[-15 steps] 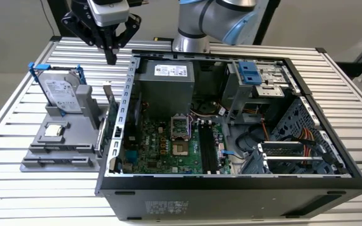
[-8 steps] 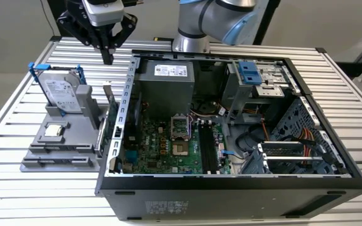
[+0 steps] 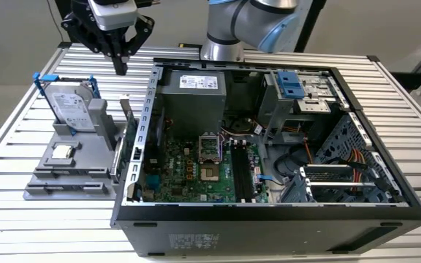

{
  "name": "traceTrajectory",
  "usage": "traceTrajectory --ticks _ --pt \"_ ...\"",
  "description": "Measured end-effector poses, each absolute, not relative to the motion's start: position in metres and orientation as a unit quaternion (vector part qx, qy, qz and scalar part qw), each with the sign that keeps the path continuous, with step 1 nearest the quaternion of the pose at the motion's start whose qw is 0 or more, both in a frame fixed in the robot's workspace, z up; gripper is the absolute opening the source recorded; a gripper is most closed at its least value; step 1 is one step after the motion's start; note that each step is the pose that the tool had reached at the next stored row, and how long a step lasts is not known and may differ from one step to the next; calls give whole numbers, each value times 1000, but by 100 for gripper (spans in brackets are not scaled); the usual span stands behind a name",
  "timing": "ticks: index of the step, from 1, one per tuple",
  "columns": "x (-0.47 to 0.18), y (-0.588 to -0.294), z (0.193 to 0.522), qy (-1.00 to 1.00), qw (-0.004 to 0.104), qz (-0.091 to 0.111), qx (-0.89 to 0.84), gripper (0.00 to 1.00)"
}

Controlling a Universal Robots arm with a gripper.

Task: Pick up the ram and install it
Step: 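Reach for the ram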

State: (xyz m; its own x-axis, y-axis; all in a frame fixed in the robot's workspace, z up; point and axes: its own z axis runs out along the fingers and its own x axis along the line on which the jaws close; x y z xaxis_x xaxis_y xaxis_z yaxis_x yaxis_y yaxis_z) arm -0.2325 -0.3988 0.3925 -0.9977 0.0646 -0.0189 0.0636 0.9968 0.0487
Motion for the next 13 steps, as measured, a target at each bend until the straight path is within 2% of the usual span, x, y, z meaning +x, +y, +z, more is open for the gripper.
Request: traceTrajectory --ticks 13 --pt "-245 -399 393 999 10 24 31 0"
